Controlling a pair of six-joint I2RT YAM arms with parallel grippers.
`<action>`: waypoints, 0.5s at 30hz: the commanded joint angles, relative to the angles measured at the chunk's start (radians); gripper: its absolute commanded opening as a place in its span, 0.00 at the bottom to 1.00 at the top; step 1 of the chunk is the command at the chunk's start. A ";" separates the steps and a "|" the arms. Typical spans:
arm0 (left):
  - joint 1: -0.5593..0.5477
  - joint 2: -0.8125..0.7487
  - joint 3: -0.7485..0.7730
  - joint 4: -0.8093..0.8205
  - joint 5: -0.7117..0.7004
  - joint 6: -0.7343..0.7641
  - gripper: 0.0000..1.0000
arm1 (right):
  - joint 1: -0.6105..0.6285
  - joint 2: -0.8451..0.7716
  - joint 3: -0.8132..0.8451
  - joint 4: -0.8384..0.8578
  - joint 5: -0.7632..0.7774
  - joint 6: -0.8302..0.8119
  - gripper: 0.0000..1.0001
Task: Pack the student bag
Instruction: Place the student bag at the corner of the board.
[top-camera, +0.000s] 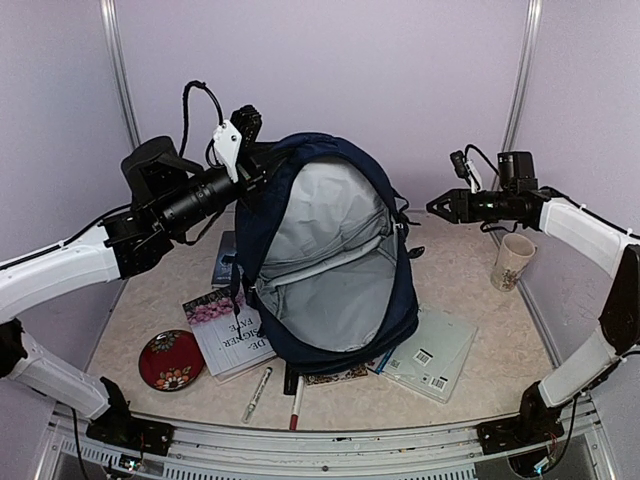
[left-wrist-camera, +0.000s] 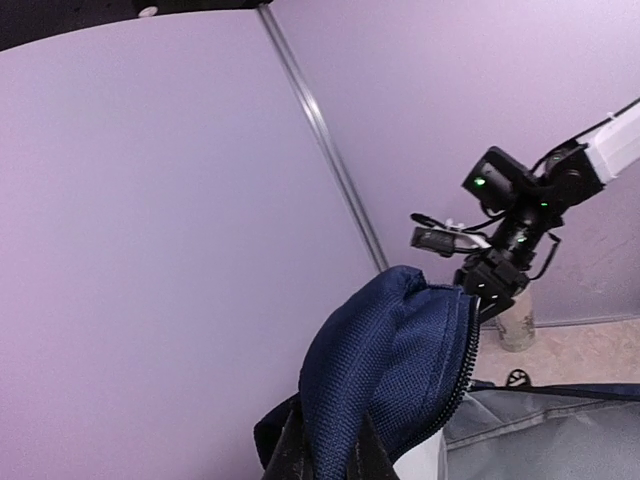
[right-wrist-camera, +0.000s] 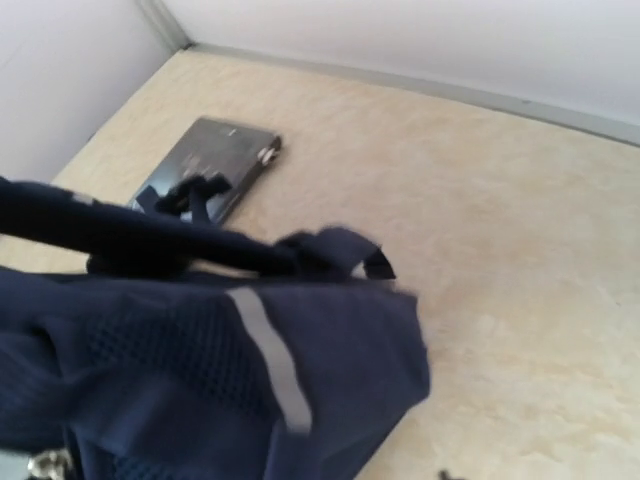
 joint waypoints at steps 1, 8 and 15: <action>0.089 0.051 0.158 0.174 -0.203 -0.036 0.00 | -0.006 -0.077 0.037 -0.026 0.010 0.036 0.52; 0.209 0.124 0.375 0.162 -0.349 0.016 0.00 | 0.018 -0.159 -0.009 -0.089 0.031 0.037 0.55; 0.227 0.064 0.458 0.237 -0.458 0.256 0.00 | 0.124 -0.169 -0.067 -0.111 0.084 0.030 0.55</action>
